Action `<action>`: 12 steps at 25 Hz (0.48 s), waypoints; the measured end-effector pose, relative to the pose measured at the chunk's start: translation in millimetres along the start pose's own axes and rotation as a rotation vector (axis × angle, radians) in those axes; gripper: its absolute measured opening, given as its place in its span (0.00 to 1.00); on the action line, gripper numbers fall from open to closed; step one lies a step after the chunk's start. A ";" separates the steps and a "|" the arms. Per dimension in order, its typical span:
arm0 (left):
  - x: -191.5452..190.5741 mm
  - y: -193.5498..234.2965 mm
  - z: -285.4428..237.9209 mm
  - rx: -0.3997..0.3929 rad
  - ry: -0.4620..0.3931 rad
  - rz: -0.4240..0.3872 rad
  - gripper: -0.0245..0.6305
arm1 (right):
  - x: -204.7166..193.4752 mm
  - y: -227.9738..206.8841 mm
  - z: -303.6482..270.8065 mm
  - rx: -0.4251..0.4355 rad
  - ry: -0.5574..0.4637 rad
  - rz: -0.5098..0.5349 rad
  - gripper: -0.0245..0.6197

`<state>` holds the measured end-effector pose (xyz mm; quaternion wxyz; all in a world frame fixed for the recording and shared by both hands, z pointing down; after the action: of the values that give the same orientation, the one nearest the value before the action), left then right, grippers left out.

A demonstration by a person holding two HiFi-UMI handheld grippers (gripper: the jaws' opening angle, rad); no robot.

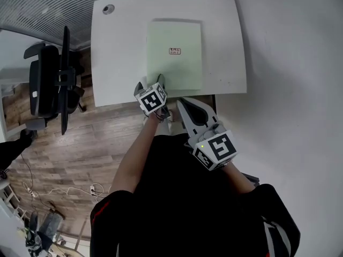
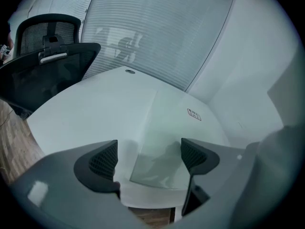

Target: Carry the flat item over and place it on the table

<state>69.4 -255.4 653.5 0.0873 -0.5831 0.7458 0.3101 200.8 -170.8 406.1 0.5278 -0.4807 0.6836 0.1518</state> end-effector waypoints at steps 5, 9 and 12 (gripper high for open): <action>8.0 -6.3 -3.0 0.014 -0.010 -0.118 0.67 | -2.1 4.3 2.6 -0.007 -0.003 -0.001 0.04; 9.5 -6.2 -0.5 0.008 -0.007 -0.149 0.67 | 0.2 9.8 5.0 -0.008 -0.008 0.010 0.04; 17.3 -4.1 8.8 0.011 -0.013 -0.201 0.55 | 2.6 11.3 9.3 -0.011 -0.019 0.017 0.04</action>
<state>65.8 -265.0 636.5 0.1260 -0.6523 0.6847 0.2997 197.0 -159.9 396.8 0.5304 -0.4762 0.6817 0.1648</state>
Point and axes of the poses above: the fingertips, and each gripper's own axes: z backward along the fingers, y to its left, x out of its top, the point moved 8 cm from there along z, backward along the fingers, and after that the axes turned 2 degrees about y, right-handed, at the moved point
